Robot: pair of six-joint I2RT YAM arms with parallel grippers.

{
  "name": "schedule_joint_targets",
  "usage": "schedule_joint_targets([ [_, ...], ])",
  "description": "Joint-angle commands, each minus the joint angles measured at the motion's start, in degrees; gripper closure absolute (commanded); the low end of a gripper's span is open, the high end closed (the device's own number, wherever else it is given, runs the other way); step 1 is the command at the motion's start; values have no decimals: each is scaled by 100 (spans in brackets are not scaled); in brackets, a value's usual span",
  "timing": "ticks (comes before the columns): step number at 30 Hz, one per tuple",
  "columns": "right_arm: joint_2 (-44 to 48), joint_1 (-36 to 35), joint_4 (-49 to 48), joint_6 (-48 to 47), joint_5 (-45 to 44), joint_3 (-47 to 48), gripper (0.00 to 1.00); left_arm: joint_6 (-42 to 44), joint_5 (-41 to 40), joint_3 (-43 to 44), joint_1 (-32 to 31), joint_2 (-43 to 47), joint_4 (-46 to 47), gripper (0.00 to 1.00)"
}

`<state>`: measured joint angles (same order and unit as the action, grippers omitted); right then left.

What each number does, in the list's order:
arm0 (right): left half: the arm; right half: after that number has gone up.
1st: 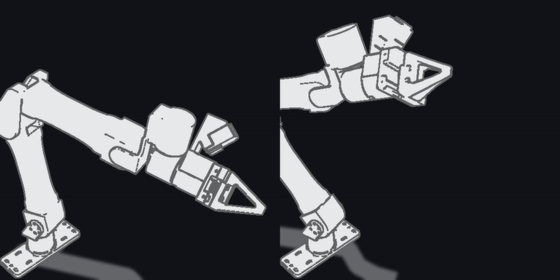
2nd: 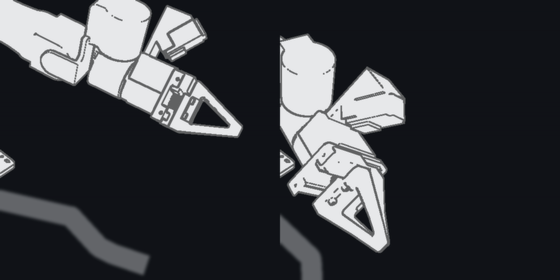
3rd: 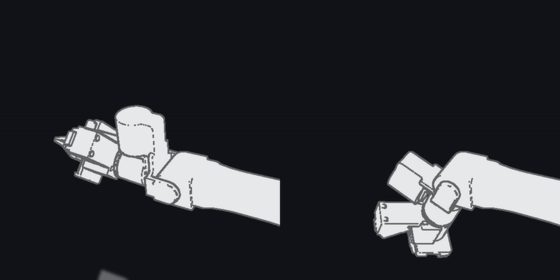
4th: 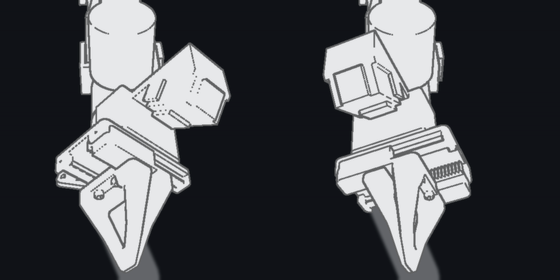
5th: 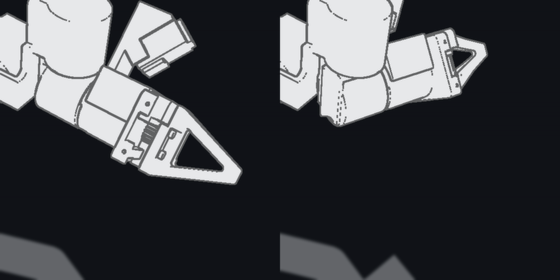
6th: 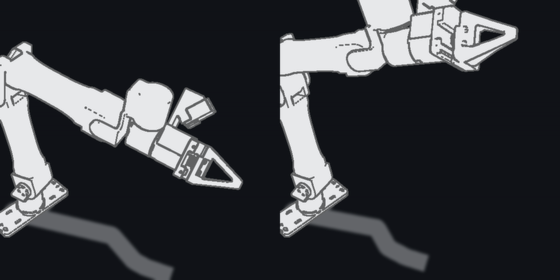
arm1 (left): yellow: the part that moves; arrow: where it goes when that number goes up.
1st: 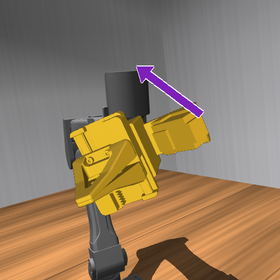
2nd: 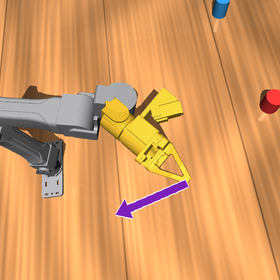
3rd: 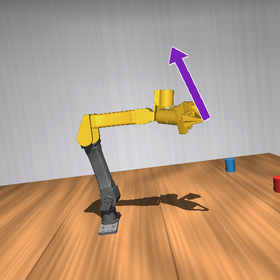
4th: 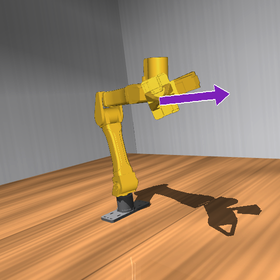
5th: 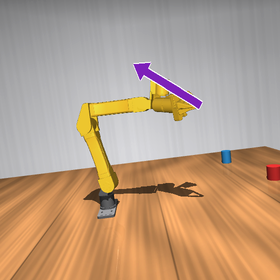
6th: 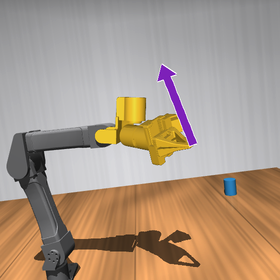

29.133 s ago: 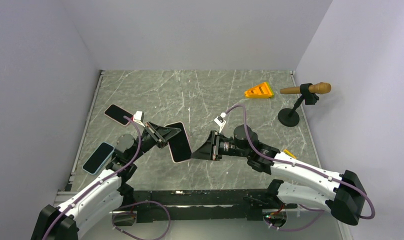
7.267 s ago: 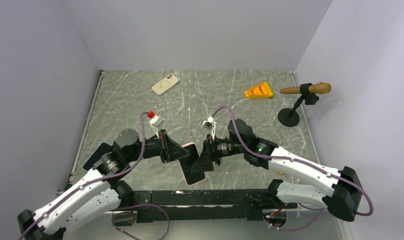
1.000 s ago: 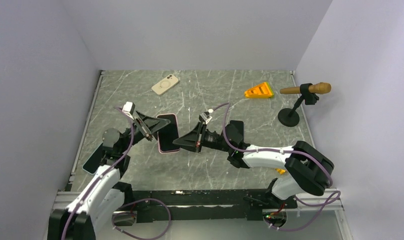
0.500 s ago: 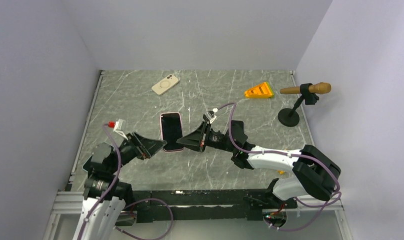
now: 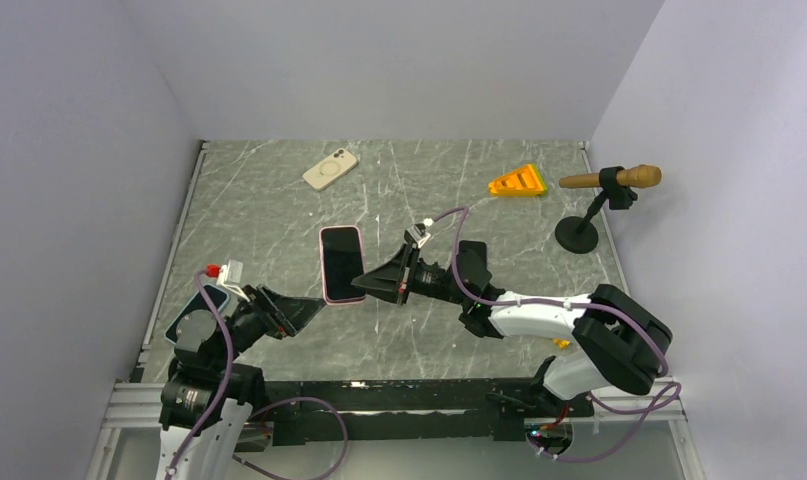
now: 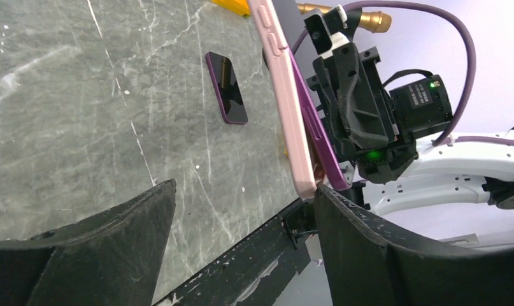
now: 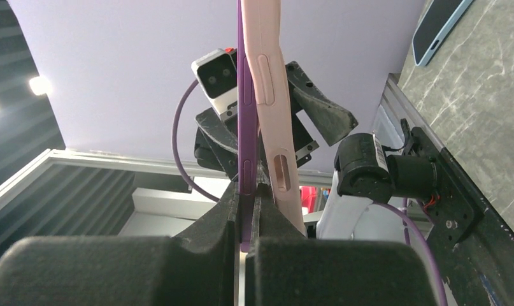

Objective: Take the phone out of the phone case
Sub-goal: Remove the phone case from the phone.

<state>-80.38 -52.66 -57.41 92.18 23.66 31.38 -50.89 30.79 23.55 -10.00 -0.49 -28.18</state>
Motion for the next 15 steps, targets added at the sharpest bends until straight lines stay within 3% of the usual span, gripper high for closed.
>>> schedule_joint_targets([
  [1, -74, 18, -1155, 267, 49, 55, 100, 7, 237, 80, -11, -123, 361, 19],
  [7, -162, 19, -1212, 294, 54, 70, 100, -150, 534, -71, -17, -363, 708, 20],
  [12, -187, -2, -1173, 257, 66, 121, 100, -433, 672, -273, -13, -559, 1059, 29],
  [15, -201, -26, -1041, 189, 77, 173, 100, -761, 892, -482, -17, -786, 1775, 30],
])
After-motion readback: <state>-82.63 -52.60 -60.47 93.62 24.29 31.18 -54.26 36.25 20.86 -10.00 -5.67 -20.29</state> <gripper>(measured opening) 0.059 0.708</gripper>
